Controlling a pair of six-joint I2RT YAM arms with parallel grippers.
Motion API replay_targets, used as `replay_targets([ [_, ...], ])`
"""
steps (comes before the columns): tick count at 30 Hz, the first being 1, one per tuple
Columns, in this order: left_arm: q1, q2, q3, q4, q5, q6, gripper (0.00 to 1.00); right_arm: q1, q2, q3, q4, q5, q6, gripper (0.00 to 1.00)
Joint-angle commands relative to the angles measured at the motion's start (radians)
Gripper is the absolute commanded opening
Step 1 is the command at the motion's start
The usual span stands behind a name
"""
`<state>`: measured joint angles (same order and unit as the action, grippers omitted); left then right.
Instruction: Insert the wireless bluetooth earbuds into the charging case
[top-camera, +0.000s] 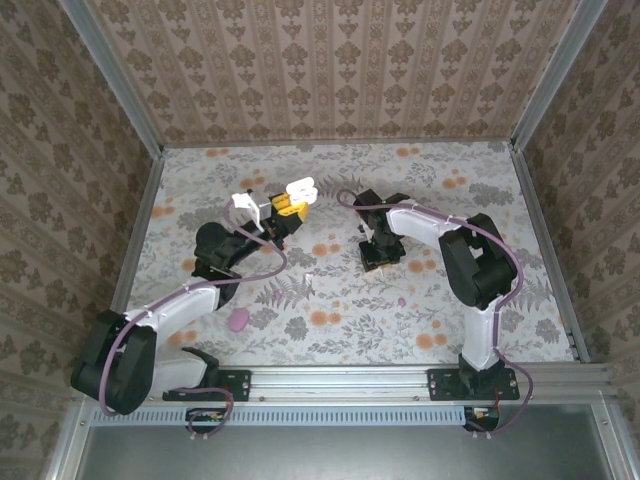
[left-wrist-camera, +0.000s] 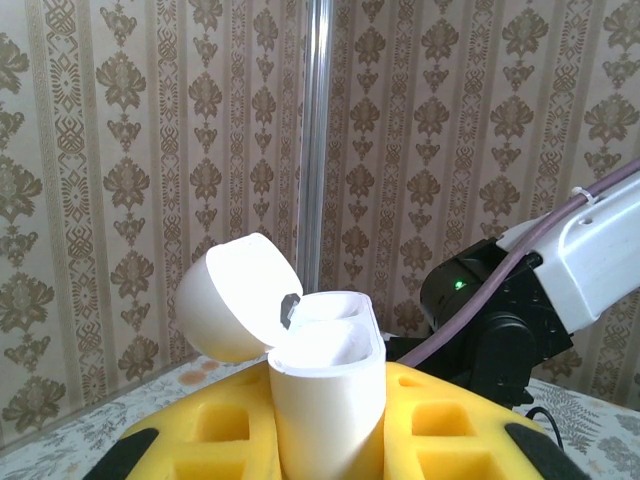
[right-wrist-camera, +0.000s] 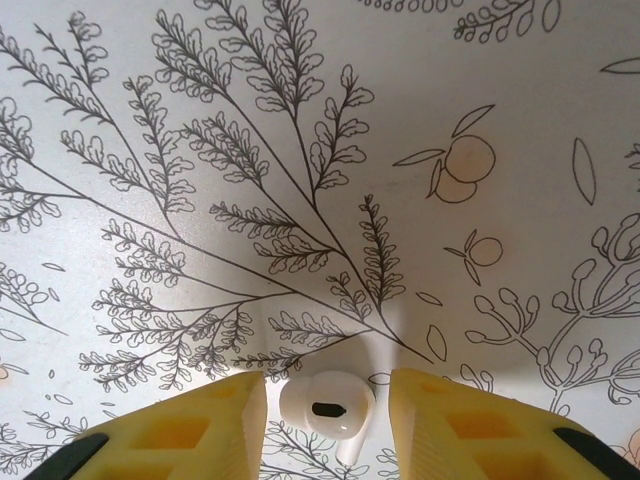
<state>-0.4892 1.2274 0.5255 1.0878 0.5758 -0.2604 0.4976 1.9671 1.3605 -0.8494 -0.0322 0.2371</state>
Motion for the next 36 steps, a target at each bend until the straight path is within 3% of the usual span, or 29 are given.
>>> replay_targets([
  [1, 0.004, -0.026, 0.007, 0.017, -0.003, 0.016, 0.16, 0.014, 0.009, 0.015, -0.059, 0.024, -0.007, 0.39],
  [36, 0.002, -0.023, 0.022, -0.005, 0.010, 0.015, 0.16, 0.028, 0.027, 0.008, -0.018, 0.083, 0.008, 0.37],
])
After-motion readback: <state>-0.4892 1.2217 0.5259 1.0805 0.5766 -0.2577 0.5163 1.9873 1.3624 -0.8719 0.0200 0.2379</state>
